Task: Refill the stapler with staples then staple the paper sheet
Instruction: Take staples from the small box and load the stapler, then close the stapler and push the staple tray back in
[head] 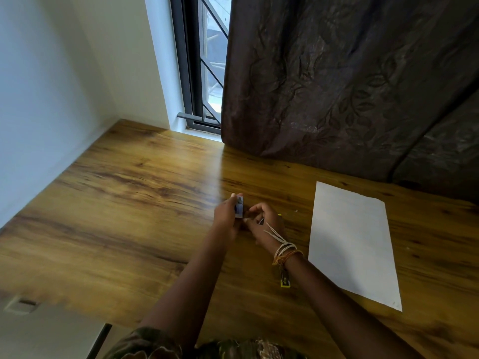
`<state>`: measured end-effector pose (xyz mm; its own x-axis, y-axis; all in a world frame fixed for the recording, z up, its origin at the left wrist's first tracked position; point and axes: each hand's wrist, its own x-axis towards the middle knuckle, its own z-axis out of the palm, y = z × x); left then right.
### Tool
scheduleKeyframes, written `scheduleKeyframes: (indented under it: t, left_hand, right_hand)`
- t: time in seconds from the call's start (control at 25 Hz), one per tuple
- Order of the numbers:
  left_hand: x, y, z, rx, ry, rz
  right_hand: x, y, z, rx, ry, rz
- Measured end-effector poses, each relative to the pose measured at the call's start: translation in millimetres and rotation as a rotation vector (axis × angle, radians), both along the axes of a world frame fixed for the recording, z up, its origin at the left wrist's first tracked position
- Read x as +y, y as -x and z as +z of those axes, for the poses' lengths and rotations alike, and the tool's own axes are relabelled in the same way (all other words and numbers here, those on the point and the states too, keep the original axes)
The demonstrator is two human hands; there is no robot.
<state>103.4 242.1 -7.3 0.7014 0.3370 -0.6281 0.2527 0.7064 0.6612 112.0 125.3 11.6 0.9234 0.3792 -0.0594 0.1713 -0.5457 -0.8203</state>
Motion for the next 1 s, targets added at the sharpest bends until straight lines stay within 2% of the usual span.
scheduleKeyframes:
  t: [0.12,0.24,0.36,0.48,0.56,0.72,0.84,0.92,1.0]
  left_hand:
    - [5.7,-7.4,-9.8,0.254,-0.499,0.002]
    - [9.1,-7.3,-16.3,0.312,-0.726,-0.050]
    - [15.4,-6.1,-16.4,0.313,-0.940,-0.187]
    - [21.3,-4.0,-12.7,0.306,-1.028,-0.240]
    - [19.7,1.1,-8.3,0.300,-1.082,-0.236]
    - [-8.8,6.1,7.4,0.181,-1.389,-0.172]
    - [-43.1,-4.7,15.2,0.102,-1.349,-0.353]
    - [-59.9,-12.2,13.5,0.112,-1.319,-0.514]
    - [-70.8,-16.3,8.9,0.157,-1.367,-0.687]
  right_hand:
    - [-4.5,-2.0,2.5,0.014,0.008,-0.019]
    - [-11.7,-6.7,6.3,0.077,-0.037,-0.068]
    - [-22.4,-20.4,14.3,0.229,-0.186,-0.159]
    - [-40.0,-39.5,21.3,0.381,-0.382,-0.241]
    - [-52.8,-46.5,22.3,0.430,-0.441,-0.312]
    - [-73.3,-49.0,16.4,0.499,-0.553,-0.354]
    - [-78.8,-43.9,7.5,0.557,-0.573,-0.381]
    - [-78.4,-37.3,1.1,0.523,-0.543,-0.427]
    - [-81.0,-33.2,-2.8,0.467,-0.490,-0.472]
